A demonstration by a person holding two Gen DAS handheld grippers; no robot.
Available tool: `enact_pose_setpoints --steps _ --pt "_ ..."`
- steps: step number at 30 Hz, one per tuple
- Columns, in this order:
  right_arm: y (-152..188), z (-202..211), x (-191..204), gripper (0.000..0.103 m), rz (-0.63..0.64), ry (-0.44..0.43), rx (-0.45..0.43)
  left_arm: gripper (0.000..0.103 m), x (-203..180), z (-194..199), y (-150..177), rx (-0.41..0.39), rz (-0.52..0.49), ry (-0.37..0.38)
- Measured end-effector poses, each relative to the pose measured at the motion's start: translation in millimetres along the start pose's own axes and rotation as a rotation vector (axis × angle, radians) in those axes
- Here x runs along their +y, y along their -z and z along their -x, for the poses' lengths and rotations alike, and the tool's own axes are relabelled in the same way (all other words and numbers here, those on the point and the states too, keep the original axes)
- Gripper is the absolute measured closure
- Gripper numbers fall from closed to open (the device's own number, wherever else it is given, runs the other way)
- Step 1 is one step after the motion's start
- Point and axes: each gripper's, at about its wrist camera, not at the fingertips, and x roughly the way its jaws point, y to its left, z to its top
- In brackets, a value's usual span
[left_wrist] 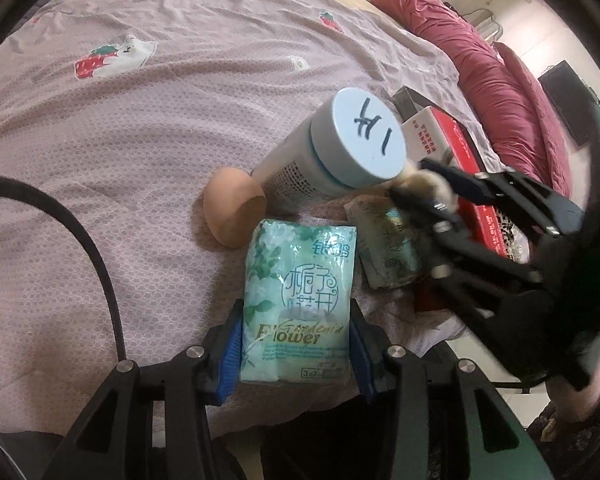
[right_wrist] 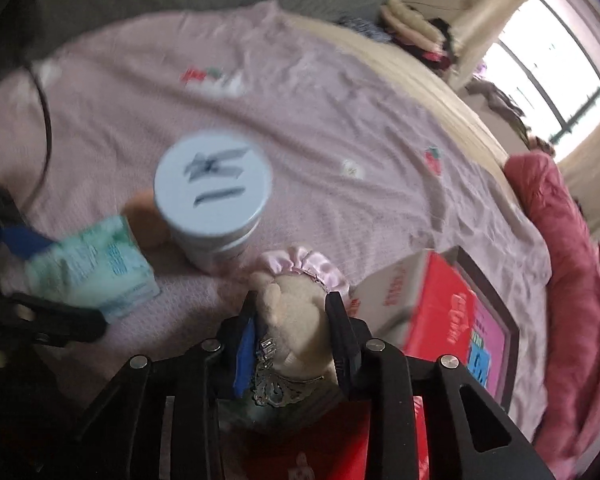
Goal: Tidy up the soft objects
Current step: 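Carry the tissue pack with the left tool while the right tool carries the bunny to the tray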
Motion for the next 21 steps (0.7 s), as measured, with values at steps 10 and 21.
enact_pose_setpoints --steps 10,21 --pt "3 79 -45 0.070 -0.247 -0.052 -0.154 0.056 -24 36 0 -0.077 -0.048 -0.007" --pt "21 140 -75 0.070 -0.352 0.000 -0.281 0.056 -83 78 -6 -0.162 -0.162 -0.012"
